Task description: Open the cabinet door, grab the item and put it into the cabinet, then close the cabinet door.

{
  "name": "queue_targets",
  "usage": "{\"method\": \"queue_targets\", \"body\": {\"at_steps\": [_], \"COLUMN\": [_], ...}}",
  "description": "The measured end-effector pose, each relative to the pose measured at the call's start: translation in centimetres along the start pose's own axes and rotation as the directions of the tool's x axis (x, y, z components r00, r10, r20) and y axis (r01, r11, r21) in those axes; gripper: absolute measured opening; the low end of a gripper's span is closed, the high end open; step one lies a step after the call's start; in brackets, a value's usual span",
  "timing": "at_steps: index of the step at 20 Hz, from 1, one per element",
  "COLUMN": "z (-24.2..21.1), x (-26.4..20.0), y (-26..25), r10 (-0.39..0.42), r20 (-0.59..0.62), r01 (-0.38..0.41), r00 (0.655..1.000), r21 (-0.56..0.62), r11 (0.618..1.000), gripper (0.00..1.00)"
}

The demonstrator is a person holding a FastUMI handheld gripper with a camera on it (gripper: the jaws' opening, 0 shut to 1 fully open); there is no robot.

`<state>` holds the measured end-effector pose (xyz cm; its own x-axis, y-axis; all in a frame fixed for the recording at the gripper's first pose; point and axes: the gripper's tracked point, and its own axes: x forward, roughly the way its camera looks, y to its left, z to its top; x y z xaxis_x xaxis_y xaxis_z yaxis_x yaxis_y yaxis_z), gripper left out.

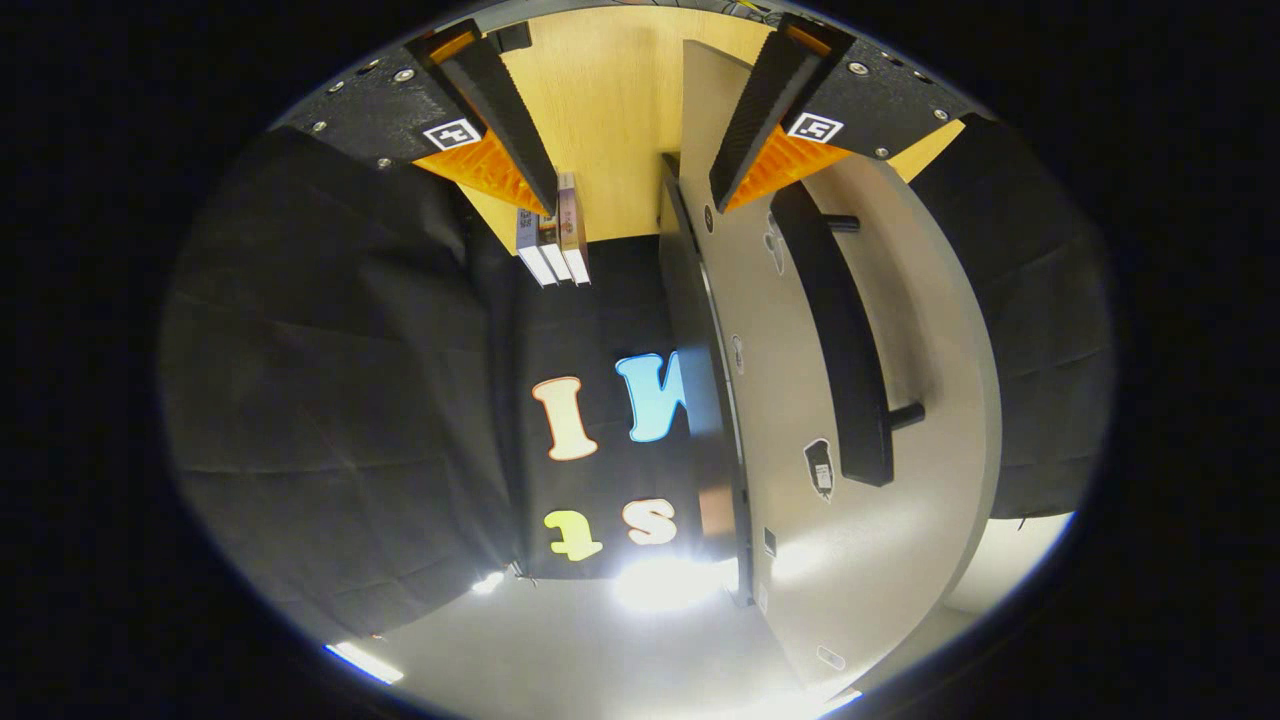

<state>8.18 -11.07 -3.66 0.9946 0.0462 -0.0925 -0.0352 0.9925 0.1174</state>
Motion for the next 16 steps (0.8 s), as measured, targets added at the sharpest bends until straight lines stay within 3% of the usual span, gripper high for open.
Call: {"method": "queue_targets", "body": {"at_steps": [8,16], "z": [0.1,-0.6], "x": [-1.2,-2.1], "y": [1.5,6.7], "r10": [-0.099,-0.164], "r20": [0.013,0.01], "r01": [0.099,0.163], "r00": [0.995,0.986], "r21": [0.003,0.028], "r11": [0.995,0.986], "gripper": [0.94,0.94]}}
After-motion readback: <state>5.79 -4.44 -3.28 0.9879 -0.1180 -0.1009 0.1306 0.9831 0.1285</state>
